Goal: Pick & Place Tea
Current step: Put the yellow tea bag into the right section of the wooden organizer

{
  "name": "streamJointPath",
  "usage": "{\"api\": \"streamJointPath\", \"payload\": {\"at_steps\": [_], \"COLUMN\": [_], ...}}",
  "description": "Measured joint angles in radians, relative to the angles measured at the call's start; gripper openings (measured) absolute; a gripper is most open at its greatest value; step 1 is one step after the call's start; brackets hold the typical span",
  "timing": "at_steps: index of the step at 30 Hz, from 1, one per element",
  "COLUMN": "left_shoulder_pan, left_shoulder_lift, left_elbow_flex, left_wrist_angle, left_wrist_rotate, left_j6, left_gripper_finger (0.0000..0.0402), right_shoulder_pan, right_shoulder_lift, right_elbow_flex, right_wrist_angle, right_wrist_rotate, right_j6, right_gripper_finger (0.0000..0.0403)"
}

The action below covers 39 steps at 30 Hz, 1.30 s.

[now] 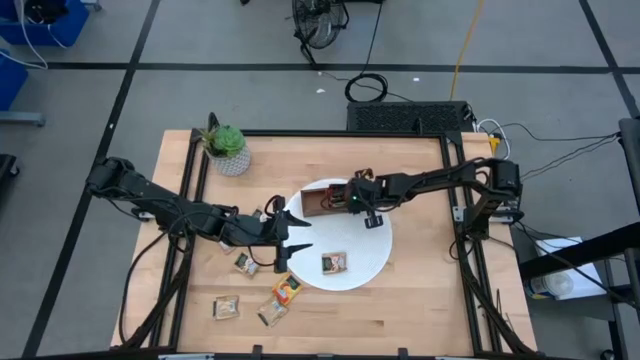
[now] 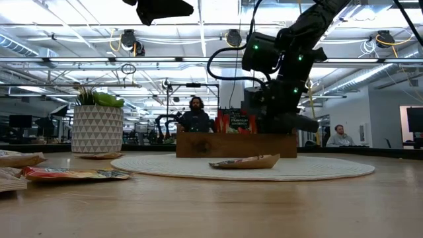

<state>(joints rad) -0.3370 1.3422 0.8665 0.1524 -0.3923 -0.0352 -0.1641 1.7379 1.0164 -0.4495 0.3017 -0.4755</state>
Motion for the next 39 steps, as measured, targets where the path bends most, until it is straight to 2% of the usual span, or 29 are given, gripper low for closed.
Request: {"api": "streamJointPath", "payload": {"at_steps": [15, 29, 32, 36, 39], "left_shoulder_pan": [0.0, 0.0, 0.0, 0.0, 0.0], "left_shoulder_lift": [0.0, 0.0, 0.0, 0.0, 0.0], "left_elbow_flex": [0.0, 0.0, 0.0, 0.0, 0.0], "left_wrist_angle": [0.0, 0.0, 0.0, -0.003, -0.061], "left_wrist_rotate": [0.0, 0.0, 0.0, 0.0, 0.023], "left_j6": [0.0, 0.0, 0.001, -0.001, -0.061], "left_gripper_finger": [0.0239, 0.0239, 0.0239, 0.0239, 0.0239], "right_shoulder_pan": [0.087, 0.121, 0.137, 0.167, 0.199], "right_shoulder_lift": [-0.02, -0.022, -0.035, -0.097, -0.182], "right_elbow_flex": [-0.005, -0.004, -0.004, -0.004, -0.004], "right_wrist_angle": [0.032, 0.019, 0.012, -0.003, -0.003], "right_wrist_rotate": [0.222, 0.228, 0.259, 0.279, 0.279], "right_j6": [0.045, 0.1, 0.116, 0.155, 0.196], "right_gripper_finger": [0.0, 0.0, 0.0, 0.0, 0.0]}}
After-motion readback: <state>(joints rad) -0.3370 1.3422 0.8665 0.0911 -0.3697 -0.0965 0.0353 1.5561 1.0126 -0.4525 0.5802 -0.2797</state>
